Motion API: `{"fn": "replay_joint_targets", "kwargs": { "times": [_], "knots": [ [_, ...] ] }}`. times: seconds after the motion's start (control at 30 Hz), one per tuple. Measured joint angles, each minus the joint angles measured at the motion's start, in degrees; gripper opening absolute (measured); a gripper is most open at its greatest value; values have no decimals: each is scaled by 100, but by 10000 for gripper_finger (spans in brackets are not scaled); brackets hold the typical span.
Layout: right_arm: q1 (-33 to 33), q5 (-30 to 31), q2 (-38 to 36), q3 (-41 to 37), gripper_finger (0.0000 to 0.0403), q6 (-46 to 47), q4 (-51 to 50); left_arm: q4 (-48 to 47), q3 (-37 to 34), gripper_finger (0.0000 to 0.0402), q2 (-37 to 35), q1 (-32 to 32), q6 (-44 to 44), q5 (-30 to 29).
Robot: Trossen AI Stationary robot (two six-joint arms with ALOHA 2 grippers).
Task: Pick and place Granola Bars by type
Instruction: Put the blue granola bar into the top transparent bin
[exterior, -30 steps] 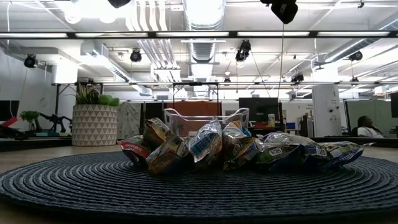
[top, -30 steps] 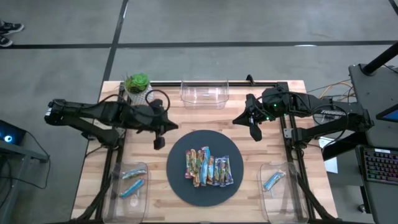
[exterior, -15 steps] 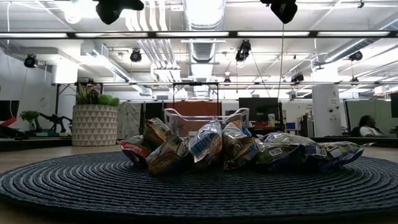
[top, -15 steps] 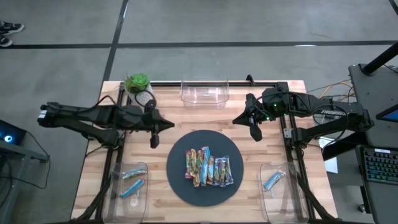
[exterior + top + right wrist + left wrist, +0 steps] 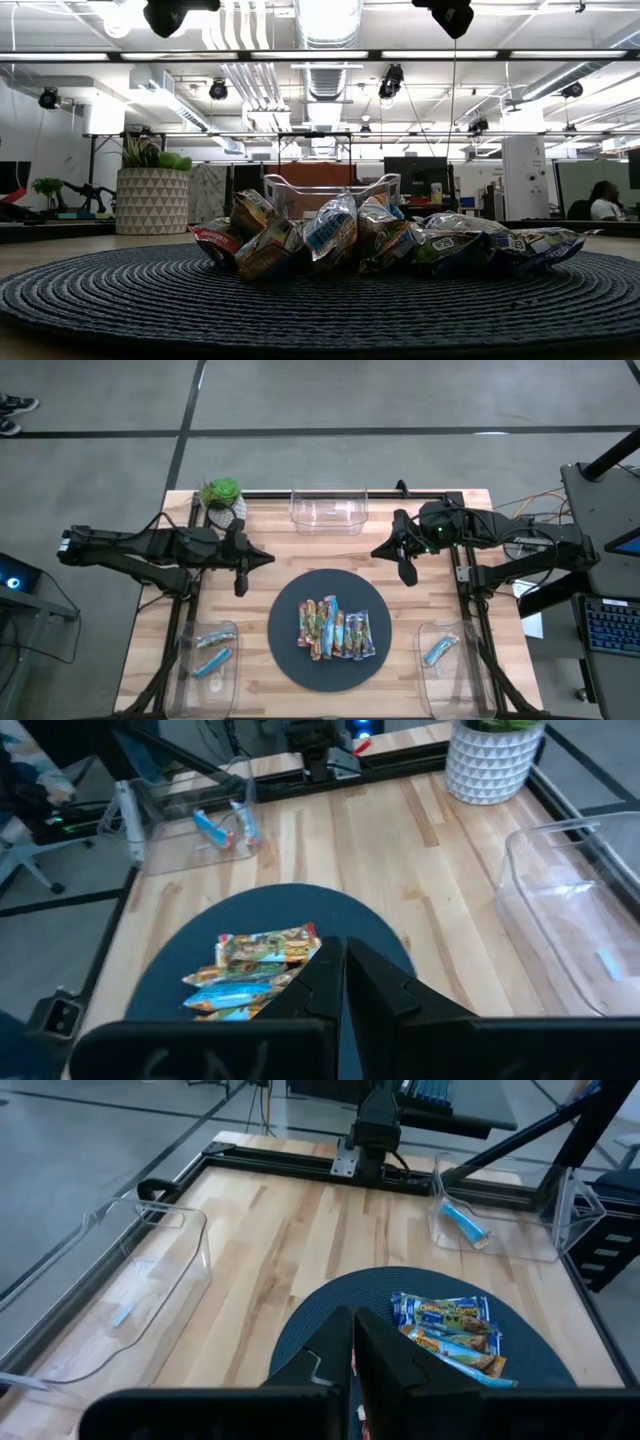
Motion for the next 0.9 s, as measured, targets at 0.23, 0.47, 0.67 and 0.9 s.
{"fn": "replay_joint_targets", "kwargs": {
  "times": [0.23,0.47,0.67,0.9],
  "knots": [
    [-2,138,26,-2,8,4,85,-4,0,0,15,0,20,-157],
    [2,140,26,-2,8,69,94,-2,0,0,8,0,25,-162],
    [2,137,26,-1,8,81,94,-2,-2,0,20,0,-30,-162],
    [2,133,26,11,8,273,385,7,-2,0,24,0,-133,-162]
  ]
}}
